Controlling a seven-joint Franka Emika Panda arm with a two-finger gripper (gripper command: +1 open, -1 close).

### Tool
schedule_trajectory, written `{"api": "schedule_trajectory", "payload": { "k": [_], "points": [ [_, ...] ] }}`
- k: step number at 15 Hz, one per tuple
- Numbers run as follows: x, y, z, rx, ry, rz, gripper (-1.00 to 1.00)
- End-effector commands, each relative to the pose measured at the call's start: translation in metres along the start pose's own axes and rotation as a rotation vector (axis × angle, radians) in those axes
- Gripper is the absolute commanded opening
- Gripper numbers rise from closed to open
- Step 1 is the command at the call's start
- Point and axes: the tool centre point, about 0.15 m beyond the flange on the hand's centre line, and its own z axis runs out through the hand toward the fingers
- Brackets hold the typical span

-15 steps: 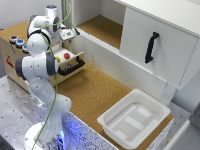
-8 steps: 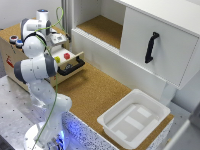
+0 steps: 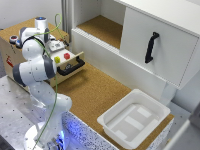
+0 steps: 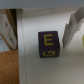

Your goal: Lift the purple block

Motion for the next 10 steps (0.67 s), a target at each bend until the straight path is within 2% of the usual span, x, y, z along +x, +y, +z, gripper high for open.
{"api": "schedule_trajectory", "payload": {
  "k": [1,10],
  "points": [
    [-0.003,0.0059,0.0166,-0.034,0.038,-0.014,-1.0],
    [-0.0044,0.0059,0.0093,-0.025,0.009,-0.008,-1.0]
  ]
}}
